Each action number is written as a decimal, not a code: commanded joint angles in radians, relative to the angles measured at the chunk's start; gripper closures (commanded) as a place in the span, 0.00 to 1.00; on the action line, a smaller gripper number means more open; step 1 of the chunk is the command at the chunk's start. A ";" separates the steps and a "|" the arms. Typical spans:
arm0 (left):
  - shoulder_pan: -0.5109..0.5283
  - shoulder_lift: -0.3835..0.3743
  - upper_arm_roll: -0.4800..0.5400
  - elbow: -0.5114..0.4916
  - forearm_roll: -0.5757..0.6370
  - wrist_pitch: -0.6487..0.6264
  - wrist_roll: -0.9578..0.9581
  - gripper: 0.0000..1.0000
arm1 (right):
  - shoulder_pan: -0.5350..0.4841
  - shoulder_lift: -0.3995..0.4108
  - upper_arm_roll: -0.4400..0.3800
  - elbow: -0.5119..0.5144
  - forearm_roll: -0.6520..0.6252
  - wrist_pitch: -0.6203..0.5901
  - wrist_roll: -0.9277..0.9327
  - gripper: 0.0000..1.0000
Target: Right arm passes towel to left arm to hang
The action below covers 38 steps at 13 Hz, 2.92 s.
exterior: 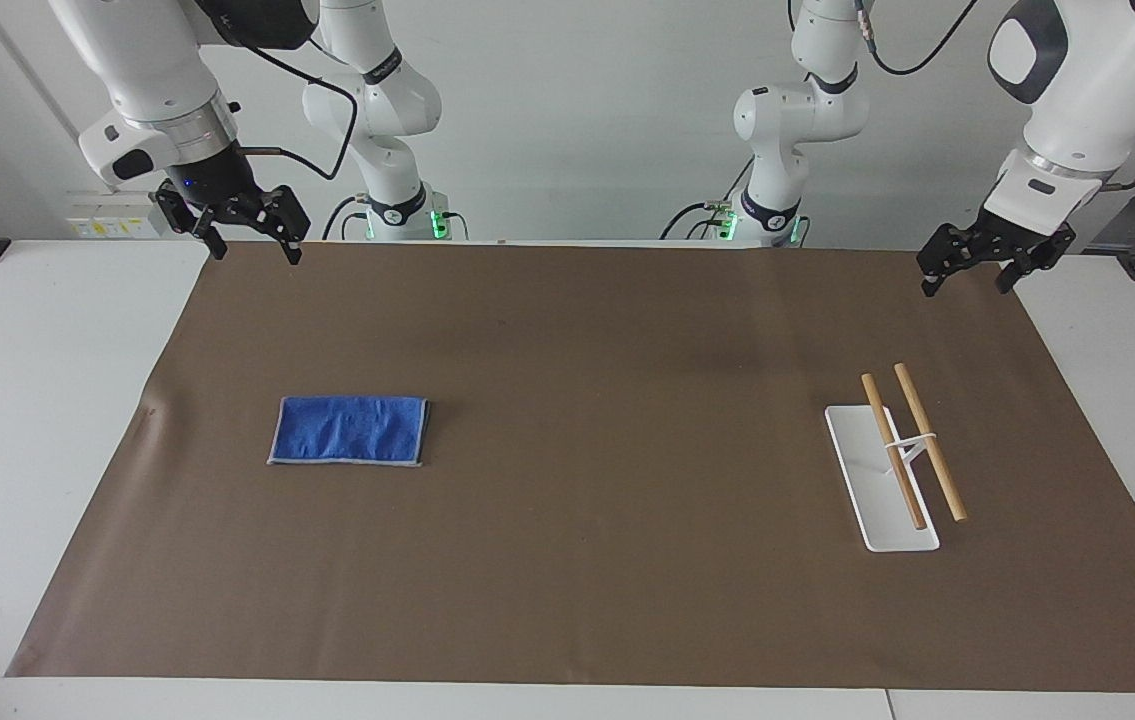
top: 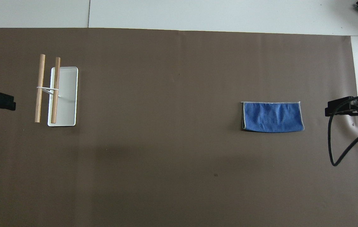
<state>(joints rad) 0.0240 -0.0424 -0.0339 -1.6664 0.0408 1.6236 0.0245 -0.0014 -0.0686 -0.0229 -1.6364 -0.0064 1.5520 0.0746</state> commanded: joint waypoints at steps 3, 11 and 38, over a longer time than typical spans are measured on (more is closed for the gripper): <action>0.016 -0.007 -0.007 -0.001 -0.013 -0.010 0.000 0.00 | -0.003 -0.013 0.003 -0.011 0.008 0.016 0.008 0.00; 0.016 -0.007 -0.007 -0.001 -0.015 -0.010 0.000 0.00 | -0.005 -0.020 0.001 -0.028 0.005 0.029 0.005 0.00; 0.007 -0.007 -0.009 -0.003 -0.039 0.024 0.003 0.00 | -0.006 0.234 0.003 -0.408 0.003 0.776 -0.094 0.00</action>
<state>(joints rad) 0.0321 -0.0424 -0.0475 -1.6668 0.0144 1.6581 0.0246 -0.0058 0.1701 -0.0237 -1.9707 -0.0068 2.2386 0.0100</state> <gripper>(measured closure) 0.000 0.000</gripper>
